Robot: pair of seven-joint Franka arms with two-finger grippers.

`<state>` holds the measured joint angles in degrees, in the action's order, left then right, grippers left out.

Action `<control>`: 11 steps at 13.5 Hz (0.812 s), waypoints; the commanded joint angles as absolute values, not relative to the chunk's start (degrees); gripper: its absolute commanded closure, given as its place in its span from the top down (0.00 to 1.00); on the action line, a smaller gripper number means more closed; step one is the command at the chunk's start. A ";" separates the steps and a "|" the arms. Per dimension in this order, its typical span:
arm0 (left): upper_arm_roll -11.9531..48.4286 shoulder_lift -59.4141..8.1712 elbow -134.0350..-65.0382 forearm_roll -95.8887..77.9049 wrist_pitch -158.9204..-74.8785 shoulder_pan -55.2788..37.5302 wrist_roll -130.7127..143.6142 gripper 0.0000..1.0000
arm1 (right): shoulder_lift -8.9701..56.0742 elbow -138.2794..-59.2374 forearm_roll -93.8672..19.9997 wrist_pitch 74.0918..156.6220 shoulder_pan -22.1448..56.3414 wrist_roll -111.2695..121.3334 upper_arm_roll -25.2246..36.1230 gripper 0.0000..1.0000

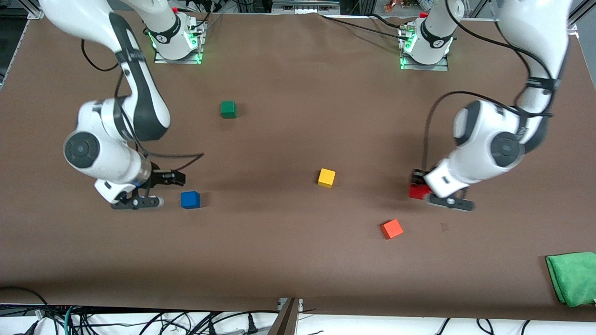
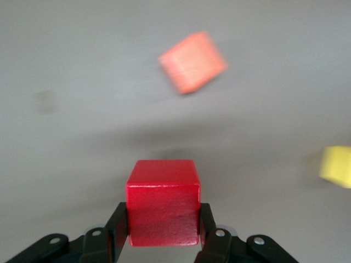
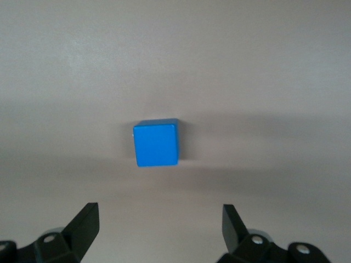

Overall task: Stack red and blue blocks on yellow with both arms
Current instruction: 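Place the red cube on the yellow cube while the right gripper grasps blue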

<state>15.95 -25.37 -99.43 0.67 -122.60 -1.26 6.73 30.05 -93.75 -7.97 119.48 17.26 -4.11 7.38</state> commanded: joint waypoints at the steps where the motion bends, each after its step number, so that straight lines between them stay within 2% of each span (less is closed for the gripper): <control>1: 14.85 -30.30 -92.57 2.37 -120.76 -10.78 12.48 0.00 | 34.27 -90.53 -10.63 122.06 16.96 -4.48 7.29 0.99; 7: 14.59 -39.98 -83.59 7.29 -121.02 -21.53 20.29 0.00 | 40.07 -90.35 -10.46 128.49 17.67 -4.74 7.29 0.99; 9: 14.59 -41.13 -83.23 7.38 -121.20 -22.32 20.74 0.00 | 40.87 -90.35 -10.55 130.25 17.58 -4.75 7.29 0.98; 11: 14.59 -41.40 -83.23 7.56 -121.20 -23.46 20.66 0.00 | 41.66 -90.35 -10.63 130.60 17.58 -5.01 7.21 0.91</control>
